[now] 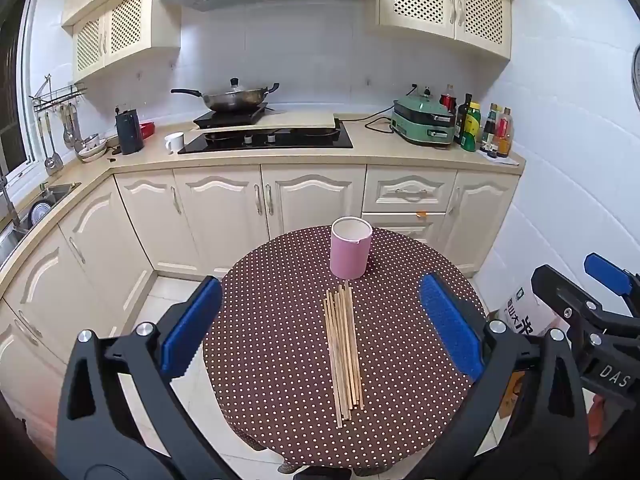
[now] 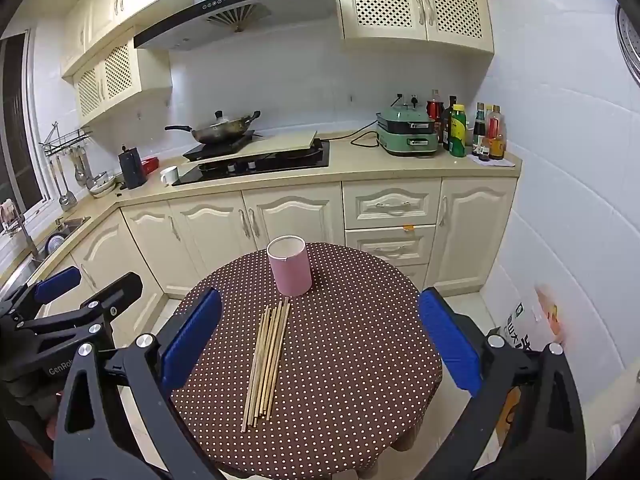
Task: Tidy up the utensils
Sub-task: 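Move both tools down toward the wooden chopstick pile beside the pink cup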
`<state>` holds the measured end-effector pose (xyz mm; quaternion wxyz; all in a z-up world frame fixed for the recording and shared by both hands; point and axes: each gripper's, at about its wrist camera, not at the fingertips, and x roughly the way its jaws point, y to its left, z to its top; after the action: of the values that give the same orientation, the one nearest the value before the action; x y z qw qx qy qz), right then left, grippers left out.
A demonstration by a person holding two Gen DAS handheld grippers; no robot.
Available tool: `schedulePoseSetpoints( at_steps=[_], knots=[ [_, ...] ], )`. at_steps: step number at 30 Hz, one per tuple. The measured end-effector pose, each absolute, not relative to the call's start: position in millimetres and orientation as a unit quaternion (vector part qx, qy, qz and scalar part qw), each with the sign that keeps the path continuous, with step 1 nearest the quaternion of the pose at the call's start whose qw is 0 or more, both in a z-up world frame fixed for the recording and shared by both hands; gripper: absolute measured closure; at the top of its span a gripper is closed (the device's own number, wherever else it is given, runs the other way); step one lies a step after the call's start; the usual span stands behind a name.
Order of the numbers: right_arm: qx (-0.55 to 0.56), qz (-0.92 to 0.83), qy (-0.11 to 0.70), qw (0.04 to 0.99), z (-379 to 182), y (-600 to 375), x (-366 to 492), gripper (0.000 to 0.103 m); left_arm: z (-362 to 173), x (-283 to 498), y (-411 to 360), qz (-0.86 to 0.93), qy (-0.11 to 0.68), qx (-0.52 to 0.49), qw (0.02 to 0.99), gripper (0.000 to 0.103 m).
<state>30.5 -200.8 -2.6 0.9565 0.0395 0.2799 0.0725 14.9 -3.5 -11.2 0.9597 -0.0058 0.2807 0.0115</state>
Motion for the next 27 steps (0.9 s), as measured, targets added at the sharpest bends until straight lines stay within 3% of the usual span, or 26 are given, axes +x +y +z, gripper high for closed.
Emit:
schedulePoseSetpoints(
  at_steps=[10,27],
  knots=[
    [0.046,0.073,0.321,0.943,-2,-195,45,0.008,-27,32,-4,0.008,0.310,-0.006,0.951,0.006],
    [0.055,0.064,0.419,0.904,-61,-192,104,0.008,-84,96,6,0.007,0.414,-0.004,0.910,0.006]
  ],
)
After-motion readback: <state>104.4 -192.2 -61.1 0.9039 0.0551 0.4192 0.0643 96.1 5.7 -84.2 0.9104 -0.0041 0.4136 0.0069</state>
